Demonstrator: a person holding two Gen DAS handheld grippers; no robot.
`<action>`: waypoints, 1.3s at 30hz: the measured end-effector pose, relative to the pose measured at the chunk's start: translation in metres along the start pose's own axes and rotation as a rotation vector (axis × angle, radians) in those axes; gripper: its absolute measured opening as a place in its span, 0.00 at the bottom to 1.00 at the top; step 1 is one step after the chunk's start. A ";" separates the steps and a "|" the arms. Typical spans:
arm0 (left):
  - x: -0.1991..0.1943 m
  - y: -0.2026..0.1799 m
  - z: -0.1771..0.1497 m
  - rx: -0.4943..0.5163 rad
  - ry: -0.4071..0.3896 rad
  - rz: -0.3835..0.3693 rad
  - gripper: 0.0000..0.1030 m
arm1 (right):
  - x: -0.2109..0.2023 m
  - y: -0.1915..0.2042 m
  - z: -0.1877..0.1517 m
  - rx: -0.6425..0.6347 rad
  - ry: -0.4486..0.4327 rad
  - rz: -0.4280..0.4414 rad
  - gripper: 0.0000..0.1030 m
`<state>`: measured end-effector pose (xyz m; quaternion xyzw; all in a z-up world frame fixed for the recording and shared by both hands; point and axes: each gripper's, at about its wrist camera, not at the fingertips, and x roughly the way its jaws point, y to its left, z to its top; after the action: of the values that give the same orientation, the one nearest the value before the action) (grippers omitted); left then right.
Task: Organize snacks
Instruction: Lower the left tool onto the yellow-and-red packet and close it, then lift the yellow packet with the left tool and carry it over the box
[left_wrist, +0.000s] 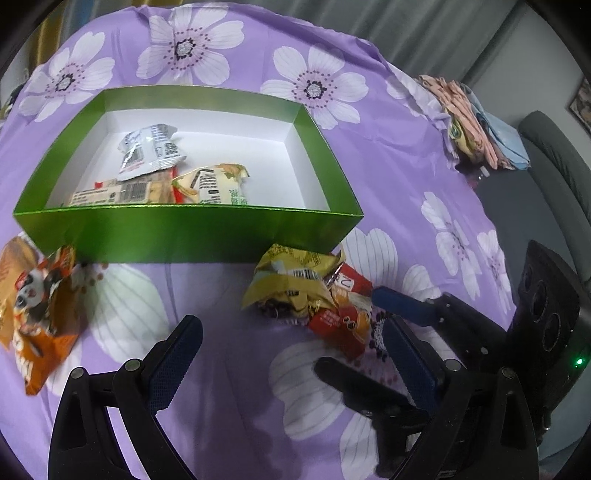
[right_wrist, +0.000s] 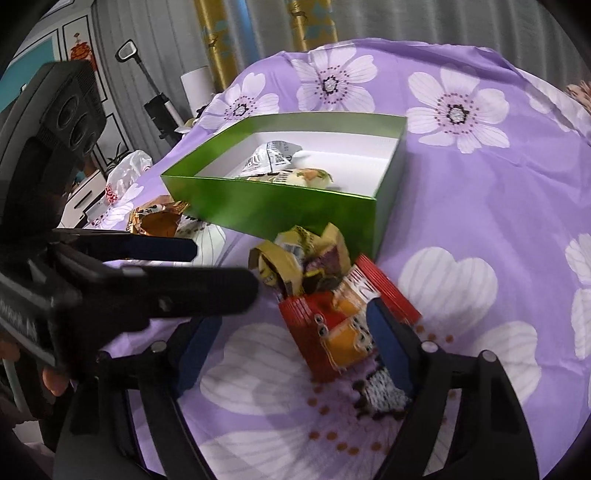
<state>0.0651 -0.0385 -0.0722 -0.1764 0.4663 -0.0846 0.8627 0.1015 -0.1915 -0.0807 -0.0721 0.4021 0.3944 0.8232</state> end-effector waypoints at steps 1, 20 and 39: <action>0.002 0.000 0.001 0.006 -0.001 0.000 0.95 | 0.004 0.000 0.002 -0.008 0.001 0.000 0.73; 0.027 0.021 0.013 -0.049 0.050 -0.091 0.64 | 0.038 0.000 0.024 -0.053 0.026 0.021 0.53; -0.018 0.017 0.002 -0.029 -0.025 -0.089 0.53 | 0.006 0.032 0.023 -0.079 -0.052 0.054 0.43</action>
<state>0.0568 -0.0170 -0.0631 -0.2107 0.4483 -0.1140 0.8612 0.0951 -0.1564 -0.0628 -0.0832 0.3664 0.4336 0.8190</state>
